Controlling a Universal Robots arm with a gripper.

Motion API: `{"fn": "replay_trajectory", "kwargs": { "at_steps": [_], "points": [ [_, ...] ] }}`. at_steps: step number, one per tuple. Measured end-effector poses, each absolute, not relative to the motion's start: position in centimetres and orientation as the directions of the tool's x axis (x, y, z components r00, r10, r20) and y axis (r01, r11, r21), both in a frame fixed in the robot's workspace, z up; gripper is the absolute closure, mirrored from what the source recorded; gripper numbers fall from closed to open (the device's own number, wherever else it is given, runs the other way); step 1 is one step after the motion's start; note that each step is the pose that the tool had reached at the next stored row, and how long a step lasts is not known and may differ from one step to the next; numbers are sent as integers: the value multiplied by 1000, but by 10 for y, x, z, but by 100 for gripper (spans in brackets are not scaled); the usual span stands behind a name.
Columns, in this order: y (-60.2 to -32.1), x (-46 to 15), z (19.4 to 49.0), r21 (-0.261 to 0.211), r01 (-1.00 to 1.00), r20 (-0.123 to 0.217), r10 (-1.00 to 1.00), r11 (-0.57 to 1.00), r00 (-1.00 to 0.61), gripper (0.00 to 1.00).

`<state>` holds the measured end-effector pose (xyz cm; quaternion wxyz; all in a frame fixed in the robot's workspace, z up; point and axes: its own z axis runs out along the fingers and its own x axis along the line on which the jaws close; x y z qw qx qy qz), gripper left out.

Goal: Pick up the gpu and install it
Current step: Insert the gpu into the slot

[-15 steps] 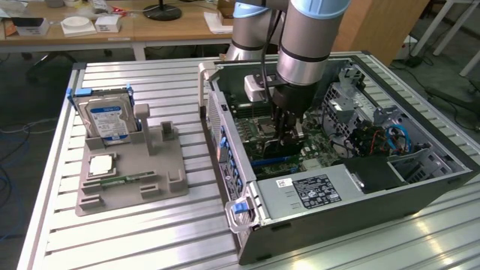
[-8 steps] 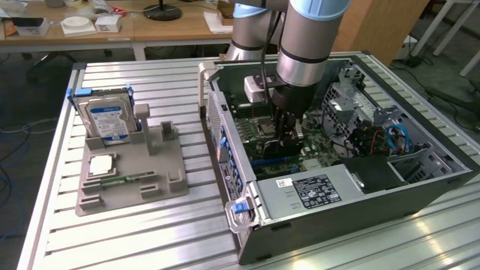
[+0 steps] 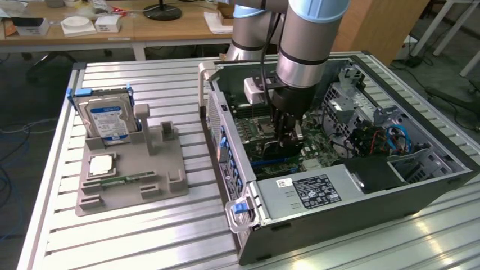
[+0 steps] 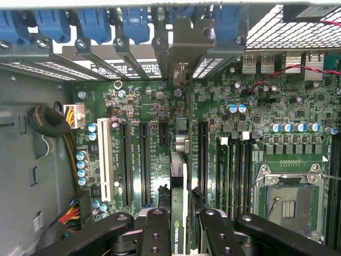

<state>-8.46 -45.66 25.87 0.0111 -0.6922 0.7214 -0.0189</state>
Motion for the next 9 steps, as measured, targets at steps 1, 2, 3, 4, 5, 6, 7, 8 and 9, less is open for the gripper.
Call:
{"fn": "replay_trajectory", "kwargs": {
  "at_steps": [1, 2, 3, 4, 5, 6, 7, 8, 9],
  "points": [
    [-457, -85, 258, -43, -998, 10, -999, 41, -42, 74],
    [-457, -85, 258, -42, -998, 11, -999, 41, -42, 74],
    [-457, -85, 258, -42, -998, 11, -999, 41, -41, 74],
    [-457, -85, 258, -42, -998, 11, -999, 41, -42, 74],
    [-457, -85, 258, -42, -998, 11, -999, 41, -42, 74],
    [-457, -85, 258, -42, -998, 11, -999, 41, -42, 74],
    [-457, -85, 258, -42, -998, 11, -999, 41, -42, 74],
    [-457, -85, 258, -42, -998, 10, -999, 41, -42, 74],
    [-457, -85, 258, -43, -998, 10, -999, 41, -41, 74]
  ]
}}
